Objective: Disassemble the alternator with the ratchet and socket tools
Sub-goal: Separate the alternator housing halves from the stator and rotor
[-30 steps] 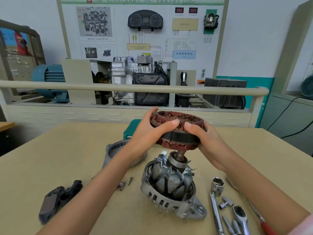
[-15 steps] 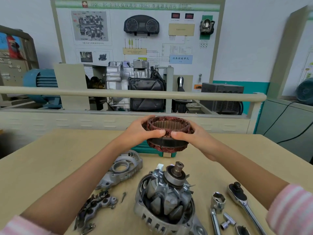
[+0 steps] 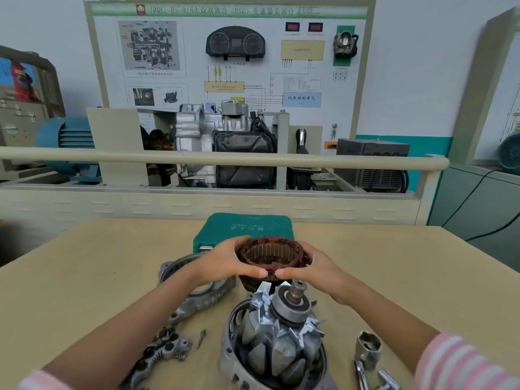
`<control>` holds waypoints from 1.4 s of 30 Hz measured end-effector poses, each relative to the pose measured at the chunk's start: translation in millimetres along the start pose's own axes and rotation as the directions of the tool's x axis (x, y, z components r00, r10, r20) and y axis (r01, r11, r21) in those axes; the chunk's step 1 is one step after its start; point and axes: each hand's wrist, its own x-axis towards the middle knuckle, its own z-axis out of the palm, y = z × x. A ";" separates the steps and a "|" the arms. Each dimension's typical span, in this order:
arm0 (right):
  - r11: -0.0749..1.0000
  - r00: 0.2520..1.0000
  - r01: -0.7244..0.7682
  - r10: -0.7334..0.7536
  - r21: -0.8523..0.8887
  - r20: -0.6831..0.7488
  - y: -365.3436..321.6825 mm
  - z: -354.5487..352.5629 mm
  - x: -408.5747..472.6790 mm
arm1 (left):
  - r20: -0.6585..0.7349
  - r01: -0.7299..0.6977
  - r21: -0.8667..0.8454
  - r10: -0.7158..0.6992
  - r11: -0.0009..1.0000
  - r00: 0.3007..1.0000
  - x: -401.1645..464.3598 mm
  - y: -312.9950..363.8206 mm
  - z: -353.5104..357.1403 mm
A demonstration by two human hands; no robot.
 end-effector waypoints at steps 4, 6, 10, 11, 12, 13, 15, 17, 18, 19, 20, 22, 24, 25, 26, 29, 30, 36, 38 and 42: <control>0.997 0.999 -0.029 0.032 -0.072 0.043 17.1 5.4 4.5 | 0.051 0.001 0.126 -0.008 0.992 0.999 2.0 -12.0 7.9; 0.997 0.998 -0.028 0.032 -0.073 0.048 22.2 6.8 6.1 | 0.070 0.016 0.203 -0.031 0.979 0.997 3.0 -12.3 7.7; 0.994 0.997 -0.025 0.033 -0.105 0.067 20.4 6.3 8.3 | 0.089 0.061 0.317 -0.094 0.947 0.992 2.1 -6.2 7.8; 0.993 0.997 -0.032 0.041 -0.112 0.073 20.6 6.2 8.3 | 0.100 0.068 0.327 -0.106 0.943 0.989 0.5 -4.0 8.6; 0.992 0.996 -0.040 0.050 -0.121 0.079 20.2 6.4 8.2 | 0.109 0.072 0.320 -0.112 0.945 0.988 -0.4 -2.7 9.6; 0.989 0.994 -0.050 0.062 -0.137 0.086 20.1 6.8 7.5 | 0.113 0.075 0.313 -0.116 0.947 0.987 -2.3 -1.4 11.4; 0.984 0.990 -0.070 0.088 -0.165 0.108 17.2 7.2 3.9 | 0.114 0.052 0.302 -0.090 0.952 0.989 -8.8 3.5 14.6; 0.981 0.986 -0.095 0.116 -0.167 0.116 12.3 5.4 -2.9 | 0.084 0.005 0.222 -0.025 0.975 0.996 -16.3 8.9 17.9; 0.980 0.986 -0.112 0.130 -0.162 0.103 9.9 3.9 -7.6 | 0.050 -0.009 0.151 0.001 0.988 0.999 -20.6 12.4 18.8; 0.978 0.986 -0.136 0.148 -0.155 0.073 9.4 1.4 -11.4 | 0.012 -0.012 0.068 0.011 0.998 1.000 -26.3 17.0 18.6; 0.976 0.985 -0.166 0.172 -0.139 0.034 7.7 -0.7 -16.6 | -0.005 -0.008 -0.018 0.008 1.000 1.000 -30.5 22.4 18.9; 0.973 0.976 -0.220 0.218 -0.076 -0.024 7.5 -3.4 -29.2 | 0.071 0.032 -0.151 -0.022 0.988 0.997 -39.2 29.2 21.4; 0.970 0.970 -0.244 0.243 -0.017 -0.028 7.6 -0.8 -44.9 | 0.192 0.084 -0.113 -0.062 0.990 0.980 -47.4 31.5 27.9; 0.970 0.970 -0.242 0.242 0.001 -0.025 9.0 1.3 -53.5 | 0.240 0.107 -0.085 -0.084 0.991 0.967 -51.7 30.6 31.9; 0.972 0.971 -0.235 0.236 0.022 -0.024 8.7 3.7 -62.8 | 0.282 0.146 -0.092 -0.115 0.985 0.952 -56.2 30.5 35.2; 0.982 0.983 -0.181 0.182 0.046 -0.015 10.1 9.5 -90.3 | 0.264 0.202 -0.234 -0.138 0.951 0.955 -68.9 21.3 41.3; 0.989 0.989 -0.145 0.145 0.032 0.001 5.8 11.6 -102.2 | 0.250 0.193 -0.259 -0.127 0.947 0.960 -65.7 22.9 44.9; 0.999 0.995 -0.017 0.021 -0.045 0.100 -3.5 23.1 -136.8 | 0.103 0.038 -0.151 -0.023 0.988 0.994 -97.7 14.7 46.4; 0.997 0.986 0.016 -0.002 -0.078 0.169 -5.8 29.3 -137.0 | 0.119 -0.017 -0.163 0.037 0.987 0.992 -115.4 16.4 46.4; 0.998 0.989 0.060 -0.060 -0.001 0.139 -4.3 42.9 -130.9 | 0.030 -0.098 -0.046 0.099 0.994 0.995 -131.6 25.0 49.8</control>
